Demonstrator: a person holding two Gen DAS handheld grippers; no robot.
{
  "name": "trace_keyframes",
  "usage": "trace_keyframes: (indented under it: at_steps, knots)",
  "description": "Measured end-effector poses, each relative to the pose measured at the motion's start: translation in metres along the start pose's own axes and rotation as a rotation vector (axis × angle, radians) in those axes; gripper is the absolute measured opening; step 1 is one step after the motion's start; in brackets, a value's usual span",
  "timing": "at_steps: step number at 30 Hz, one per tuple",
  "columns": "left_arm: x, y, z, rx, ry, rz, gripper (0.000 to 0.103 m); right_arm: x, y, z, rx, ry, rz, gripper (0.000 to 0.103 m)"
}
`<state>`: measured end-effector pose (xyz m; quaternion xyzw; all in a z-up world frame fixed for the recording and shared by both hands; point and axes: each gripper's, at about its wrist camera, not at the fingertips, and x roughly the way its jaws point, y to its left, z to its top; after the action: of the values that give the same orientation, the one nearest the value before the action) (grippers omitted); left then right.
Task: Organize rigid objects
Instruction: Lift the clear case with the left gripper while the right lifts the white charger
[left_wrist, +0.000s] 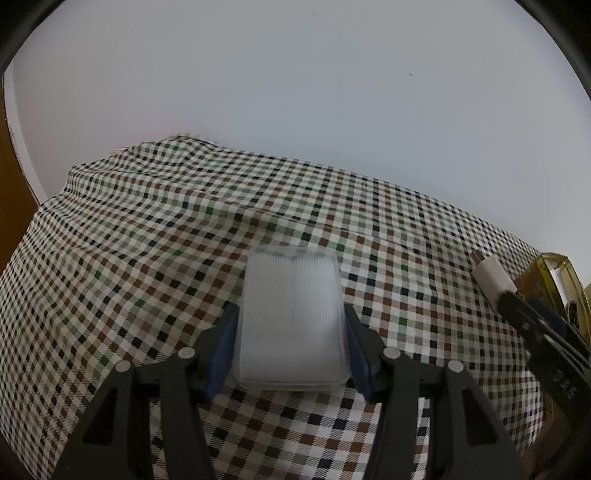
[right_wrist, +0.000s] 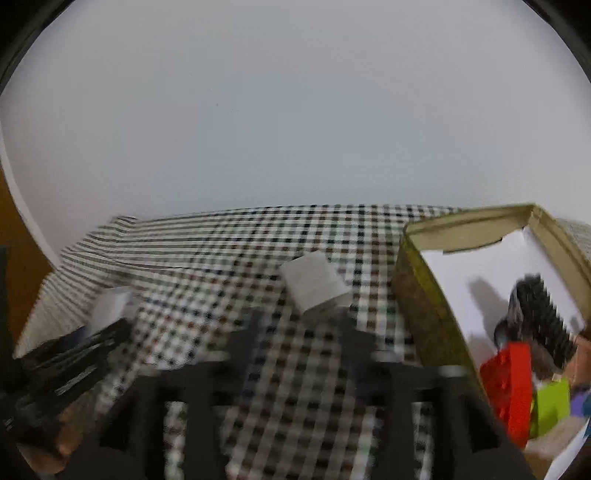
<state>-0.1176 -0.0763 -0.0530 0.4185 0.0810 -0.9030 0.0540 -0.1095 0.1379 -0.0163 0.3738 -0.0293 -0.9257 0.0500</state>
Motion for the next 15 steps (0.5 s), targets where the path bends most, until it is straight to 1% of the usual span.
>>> trace_keyframes:
  at_steps: [6,10,13,15]
  knots:
    - [0.001,-0.003,0.001,0.010,-0.001,0.009,0.054,0.017,0.008,0.015,-0.049,0.019,-0.048,0.067]
    - [0.002,-0.005,0.001,0.016,-0.001,0.019,0.054,0.028,0.010,0.024,-0.061,0.037,-0.052,0.067]
    - [0.003,-0.006,0.002,0.022,-0.001,0.027,0.054,0.037,0.013,0.026,-0.082,0.074,-0.054,0.067]
    - [0.004,-0.006,0.003,0.026,-0.001,0.029,0.054,0.045,0.009,0.023,-0.067,0.125,-0.035,0.067]
